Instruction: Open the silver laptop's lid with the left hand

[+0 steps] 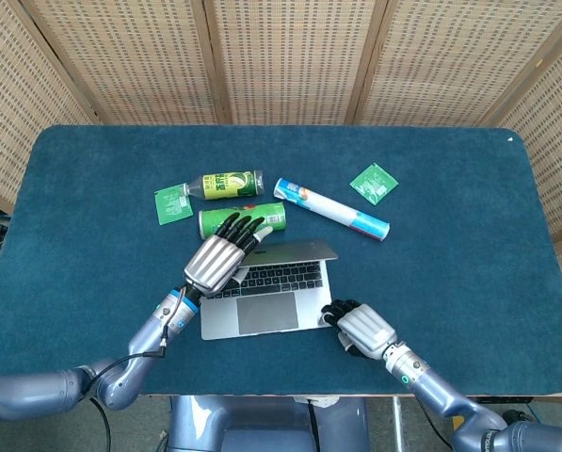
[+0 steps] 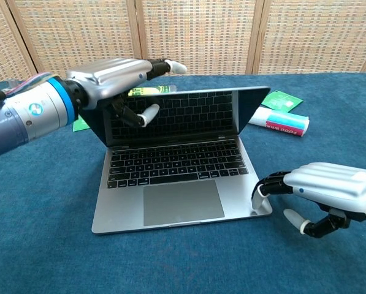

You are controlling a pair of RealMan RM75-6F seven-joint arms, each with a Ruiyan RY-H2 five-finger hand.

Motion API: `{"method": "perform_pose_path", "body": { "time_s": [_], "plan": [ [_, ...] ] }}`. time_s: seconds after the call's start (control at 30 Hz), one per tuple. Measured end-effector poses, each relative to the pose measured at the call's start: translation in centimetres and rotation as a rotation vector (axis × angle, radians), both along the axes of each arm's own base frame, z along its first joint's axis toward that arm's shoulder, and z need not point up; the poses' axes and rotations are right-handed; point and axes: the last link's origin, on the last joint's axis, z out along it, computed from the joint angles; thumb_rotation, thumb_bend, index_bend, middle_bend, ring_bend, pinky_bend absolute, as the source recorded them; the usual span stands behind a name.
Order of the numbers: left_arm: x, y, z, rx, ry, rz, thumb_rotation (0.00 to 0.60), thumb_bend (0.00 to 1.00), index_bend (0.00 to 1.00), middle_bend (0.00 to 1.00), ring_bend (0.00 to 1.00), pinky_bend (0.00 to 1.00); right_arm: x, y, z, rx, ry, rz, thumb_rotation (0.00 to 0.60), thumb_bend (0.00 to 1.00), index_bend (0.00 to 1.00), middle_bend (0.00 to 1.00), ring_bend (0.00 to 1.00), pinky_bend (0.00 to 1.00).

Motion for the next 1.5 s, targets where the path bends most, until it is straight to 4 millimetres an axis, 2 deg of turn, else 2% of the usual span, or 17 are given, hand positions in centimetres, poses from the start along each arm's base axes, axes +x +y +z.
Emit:
{"method": "perform_pose_path", "body": {
  "time_s": [0.47,0.7,0.93,1.1,1.27,1.4,1.43,1.47,1.5],
  "plan": [
    [-2.5,6.3,3.1,0.137,0.006,0.166,0.600,0.57,0.00,0.00,0.00,0.00,0.5,0.2,0.0,-0.014,0.035,0.036,0.600,0.83,0.31,0.29,0.19,0.28],
    [-2.5,7.5,3.7,0.152,-0.006,0.183,0.600,0.57,0.00,0.00,0.00,0.00,0.7,0.2,-0.1,-0.015,0.043,0.036,0.600,0.83,0.31,0.29,0.19,0.28],
    [-2.6,7.1,3.7,0.149,0.006,0.169,0.600,0.57,0.00,0.00,0.00,0.00,0.8,0.2,0.0,-0.023,0.041,0.036,0.600,0.82,0.31,0.29,0.19,0.28],
    [-2.2,6.2,4.4,0.145,-0.033,0.130,0.600,0.57,0.00,0.00,0.00,0.00,1.5,0.3,0.4,-0.044,-0.002,0.053,0.600,0.79,0.33,0.30,0.19,0.28],
    [-1.8,4.5,6.7,0.150,-0.084,0.056,0.600,0.57,0.00,0.00,0.00,0.00,3.0,0.1,1.6,-0.102,-0.127,0.116,0.600,0.78,0.34,0.31,0.20,0.29],
    [-2.1,3.2,9.4,0.175,-0.118,0.019,0.600,0.56,0.00,0.00,0.00,0.00,4.2,-0.3,3.6,-0.181,-0.268,0.170,0.600,0.75,0.34,0.31,0.20,0.29],
    [-2.3,2.8,10.4,0.191,-0.126,0.011,0.600,0.55,0.00,0.00,0.00,0.00,4.3,-0.4,4.2,-0.201,-0.295,0.181,0.600,0.74,0.34,0.31,0.20,0.29],
    [-2.6,2.5,11.1,0.203,-0.131,0.006,0.600,0.49,0.00,0.00,0.00,0.00,4.4,-0.6,4.9,-0.223,-0.317,0.190,0.600,0.72,0.34,0.31,0.20,0.29],
    [-3.1,2.1,11.9,0.217,-0.135,0.007,0.600,0.38,0.00,0.00,0.00,0.00,4.2,-0.9,6.0,-0.257,-0.337,0.202,0.600,0.69,0.33,0.31,0.20,0.28]
  ]
}}
